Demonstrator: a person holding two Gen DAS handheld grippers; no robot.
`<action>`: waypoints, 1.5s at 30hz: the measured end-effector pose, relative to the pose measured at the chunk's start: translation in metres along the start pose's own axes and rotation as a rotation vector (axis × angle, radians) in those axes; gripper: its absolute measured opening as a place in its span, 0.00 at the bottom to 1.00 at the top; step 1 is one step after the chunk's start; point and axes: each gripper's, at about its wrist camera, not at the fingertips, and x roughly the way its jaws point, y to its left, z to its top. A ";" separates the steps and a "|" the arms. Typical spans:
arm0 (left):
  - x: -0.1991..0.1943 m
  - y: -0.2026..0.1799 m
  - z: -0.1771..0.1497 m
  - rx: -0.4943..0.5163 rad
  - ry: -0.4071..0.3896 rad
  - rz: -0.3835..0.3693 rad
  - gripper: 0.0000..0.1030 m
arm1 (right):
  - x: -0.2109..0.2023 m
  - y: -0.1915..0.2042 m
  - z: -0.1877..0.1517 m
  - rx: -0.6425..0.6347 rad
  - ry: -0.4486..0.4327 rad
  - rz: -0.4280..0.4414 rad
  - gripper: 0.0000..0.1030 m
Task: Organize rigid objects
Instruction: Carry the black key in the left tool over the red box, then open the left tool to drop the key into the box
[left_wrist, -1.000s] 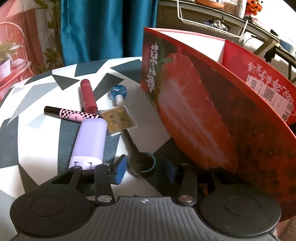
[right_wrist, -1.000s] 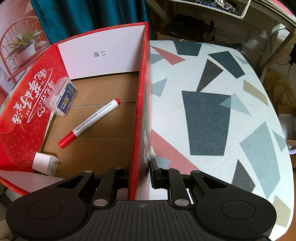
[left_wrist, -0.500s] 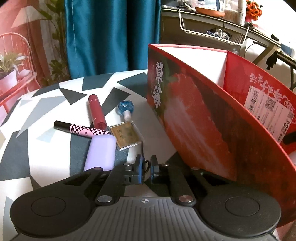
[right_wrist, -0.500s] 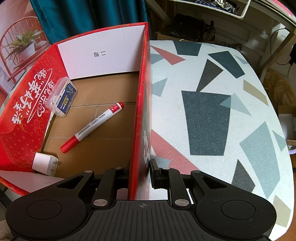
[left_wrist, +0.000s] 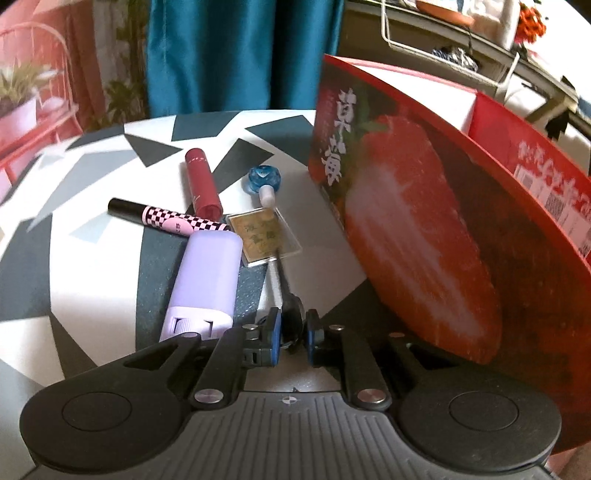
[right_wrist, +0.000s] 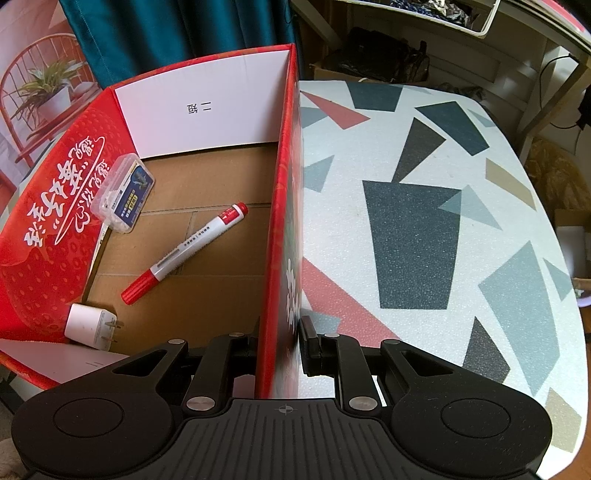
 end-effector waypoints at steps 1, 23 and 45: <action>0.000 0.001 0.000 -0.008 0.003 -0.003 0.15 | 0.000 0.000 0.000 0.000 0.000 0.000 0.16; -0.049 0.009 0.055 -0.084 -0.168 -0.084 0.08 | 0.000 0.000 0.000 0.000 0.000 0.000 0.17; -0.035 -0.088 0.073 0.333 -0.133 -0.169 0.08 | 0.000 0.000 0.000 0.000 0.000 0.000 0.17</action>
